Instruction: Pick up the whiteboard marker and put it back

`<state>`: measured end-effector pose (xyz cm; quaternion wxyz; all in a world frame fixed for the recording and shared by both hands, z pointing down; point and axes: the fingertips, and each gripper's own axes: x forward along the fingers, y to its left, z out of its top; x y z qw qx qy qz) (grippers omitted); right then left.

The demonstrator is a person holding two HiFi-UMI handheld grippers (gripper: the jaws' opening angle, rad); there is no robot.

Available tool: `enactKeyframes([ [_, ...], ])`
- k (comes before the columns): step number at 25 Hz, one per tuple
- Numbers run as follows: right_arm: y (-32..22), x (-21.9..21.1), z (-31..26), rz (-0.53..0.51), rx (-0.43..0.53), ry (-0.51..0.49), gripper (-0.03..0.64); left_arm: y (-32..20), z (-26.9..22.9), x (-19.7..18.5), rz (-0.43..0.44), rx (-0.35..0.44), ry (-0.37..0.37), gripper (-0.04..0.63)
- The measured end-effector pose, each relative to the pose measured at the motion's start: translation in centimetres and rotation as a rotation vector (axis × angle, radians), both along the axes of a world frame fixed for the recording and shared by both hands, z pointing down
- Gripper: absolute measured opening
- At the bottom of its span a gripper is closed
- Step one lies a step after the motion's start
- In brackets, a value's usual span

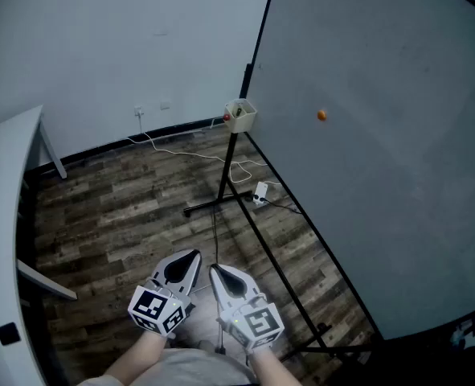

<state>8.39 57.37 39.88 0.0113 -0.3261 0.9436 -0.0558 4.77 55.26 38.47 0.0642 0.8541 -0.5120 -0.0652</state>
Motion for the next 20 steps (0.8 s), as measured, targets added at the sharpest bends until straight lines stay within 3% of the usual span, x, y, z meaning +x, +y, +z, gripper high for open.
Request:
enactKeyframes([
  [8, -0.6, 1.2, 0.0, -0.016, 0.056, 0.014, 0.018, -0.4, 1.3, 2.0, 0.030, -0.017, -0.006, 0.015],
  [13, -1.3, 2.3, 0.4, -0.019, 0.042, 0.011, 0.018, -1.2, 1.8, 3.1, 0.021, -0.022, -0.022, 0.015],
  [20, -4.1, 1.7, 0.7, -0.044, 0.082, 0.021, 0.018, -4.7, 2.5, 3.5, 0.033, -0.020, -0.028, 0.015],
])
